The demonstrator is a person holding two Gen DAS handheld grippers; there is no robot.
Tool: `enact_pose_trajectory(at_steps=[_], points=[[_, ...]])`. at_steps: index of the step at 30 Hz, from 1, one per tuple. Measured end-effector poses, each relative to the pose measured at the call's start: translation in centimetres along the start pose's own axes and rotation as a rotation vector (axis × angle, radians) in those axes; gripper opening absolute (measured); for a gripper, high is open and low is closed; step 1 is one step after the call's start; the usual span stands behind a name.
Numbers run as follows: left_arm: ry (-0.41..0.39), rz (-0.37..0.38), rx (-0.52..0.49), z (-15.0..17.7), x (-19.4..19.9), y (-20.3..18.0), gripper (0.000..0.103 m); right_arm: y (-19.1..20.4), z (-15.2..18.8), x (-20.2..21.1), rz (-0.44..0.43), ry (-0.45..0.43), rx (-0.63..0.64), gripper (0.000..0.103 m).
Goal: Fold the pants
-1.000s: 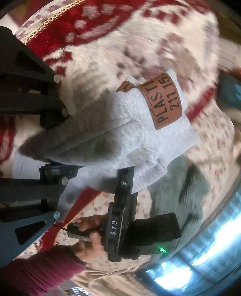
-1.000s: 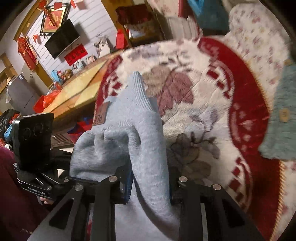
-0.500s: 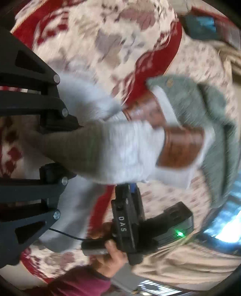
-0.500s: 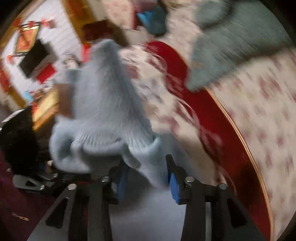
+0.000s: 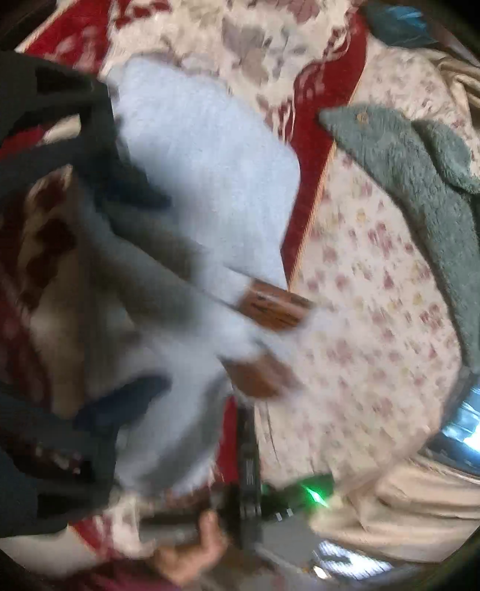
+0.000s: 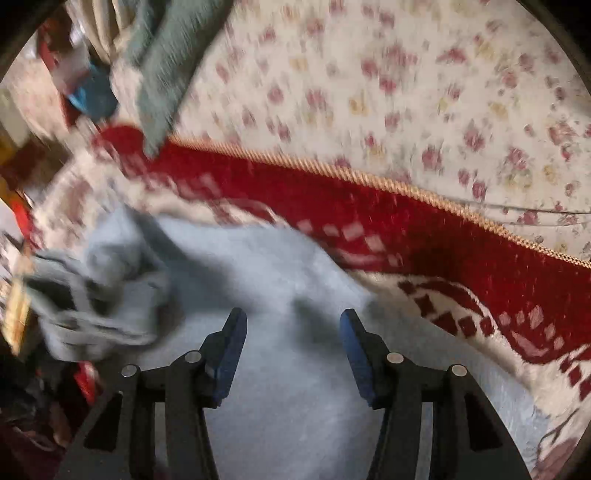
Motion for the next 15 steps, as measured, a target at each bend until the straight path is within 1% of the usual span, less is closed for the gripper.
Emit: enact_pose_trajectory(at_steps=[1,2,4,6,8,11,13,15], points=[[-0.023,0.028,-0.010,0.1,0.9,-0.8,0.098,0.7,-0.2,1.0,-0.025,-0.031,-0.006,0.057],[-0.045,0.045,-0.049,0.1,1.9,-2.0,0.098,1.8,-0.3,2.0,-0.061,-0.060,-0.017,0.057],[-0.056,0.062,-0.126,0.5,3.2,-3.9,0.098,3.7,-0.2,3.5,-0.105,-0.091,-0.034,0.058],[-0.058,0.075,-0.139,0.6,4.0,-4.2,0.098,7.0,0.4,4.6,-0.164,-0.103,0.010,0.061],[-0.055,0.069,-0.115,0.6,4.6,-3.2,0.098,9.8,0.7,4.7,-0.198,-0.099,0.054,0.063],[-0.061,0.008,-0.053,0.2,4.9,-0.5,0.098,13.3,0.7,2.9,-0.221,-0.071,0.100,0.065],[-0.067,-0.017,-0.013,-0.3,4.9,1.3,0.098,13.7,0.4,1.1,-0.200,-0.063,0.077,0.065],[-0.067,-0.056,0.022,-0.7,4.4,3.2,0.098,13.0,0.1,-1.6,-0.170,-0.047,0.043,0.065]])
Point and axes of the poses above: each gripper's, at about its wrist camera, not at the fingertips, and x roughly against the way its jaws point, y to its left, z to its underside, the point moved 10 cm from there along -x, roughly the way its jaws point, and after that the axes turned 14 degrees about y, right-handed, at the moved point
